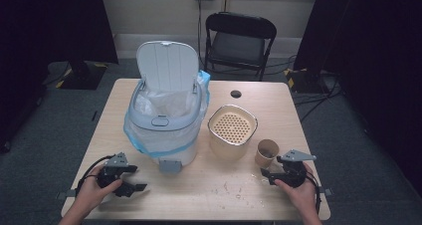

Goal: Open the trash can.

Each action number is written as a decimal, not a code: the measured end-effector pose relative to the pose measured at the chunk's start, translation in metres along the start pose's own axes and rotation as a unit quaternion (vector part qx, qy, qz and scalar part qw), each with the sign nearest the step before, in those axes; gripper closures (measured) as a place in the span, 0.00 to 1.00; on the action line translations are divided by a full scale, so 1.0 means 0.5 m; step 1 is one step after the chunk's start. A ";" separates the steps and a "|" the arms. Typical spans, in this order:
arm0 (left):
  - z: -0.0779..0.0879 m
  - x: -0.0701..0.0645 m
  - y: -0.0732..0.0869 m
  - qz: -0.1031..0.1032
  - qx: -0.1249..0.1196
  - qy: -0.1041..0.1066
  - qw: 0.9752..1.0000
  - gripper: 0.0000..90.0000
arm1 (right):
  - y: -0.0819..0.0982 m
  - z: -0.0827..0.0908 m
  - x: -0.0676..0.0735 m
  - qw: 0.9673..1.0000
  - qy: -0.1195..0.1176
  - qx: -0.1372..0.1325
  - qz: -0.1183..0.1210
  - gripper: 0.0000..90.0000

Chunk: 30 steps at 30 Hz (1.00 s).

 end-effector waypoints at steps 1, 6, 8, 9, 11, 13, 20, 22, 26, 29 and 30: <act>0.000 -0.001 0.001 -0.001 -0.002 0.000 1.000 0.17 | -0.002 -0.002 0.000 1.000 -0.001 -0.002 -0.001 0.18; 0.000 -0.003 0.010 -0.022 -0.016 -0.002 1.000 0.17 | -0.012 -0.010 -0.003 1.000 0.002 -0.006 0.000 0.20; 0.000 -0.005 0.012 -0.029 -0.018 -0.004 0.999 0.16 | -0.016 -0.013 -0.003 1.000 0.002 -0.007 -0.001 0.20; 0.000 -0.005 0.012 -0.029 -0.018 -0.004 0.999 0.16 | -0.017 -0.014 -0.004 1.000 0.002 -0.008 -0.002 0.20; 0.000 -0.006 0.014 -0.037 -0.020 -0.007 0.999 0.16 | -0.020 -0.016 -0.005 1.000 0.002 -0.013 -0.003 0.20; -0.001 -0.008 0.015 -0.038 -0.024 -0.006 0.999 0.16 | -0.022 -0.019 -0.006 1.000 0.002 -0.016 -0.004 0.20; -0.002 -0.008 0.019 -0.047 -0.030 -0.004 0.998 0.13 | -0.026 -0.027 -0.008 1.000 0.002 -0.025 -0.004 0.23; -0.003 -0.008 0.020 -0.051 -0.034 -0.001 0.998 0.12 | -0.028 -0.028 -0.009 1.000 0.002 -0.029 -0.007 0.23; -0.003 -0.009 0.021 -0.056 -0.032 -0.001 0.998 0.11 | -0.030 -0.032 -0.011 0.999 0.001 -0.036 -0.014 0.23; -0.003 -0.009 0.022 -0.053 -0.037 0.002 0.998 0.11 | -0.030 -0.034 -0.011 0.999 0.004 -0.040 -0.015 0.24; -0.003 -0.008 0.023 -0.056 -0.036 0.002 0.998 0.11 | -0.030 -0.035 -0.011 0.999 0.003 -0.043 -0.016 0.24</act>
Point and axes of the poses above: each handheld gripper's, and its own axes: z roughly backward along the jaws, y roughly out of its underside, x roughly to its left, the point moved 1 cm from there along -z, roughly forward along the jaws, and after that the axes turned 10 degrees about -y, right-handed, at the moved point
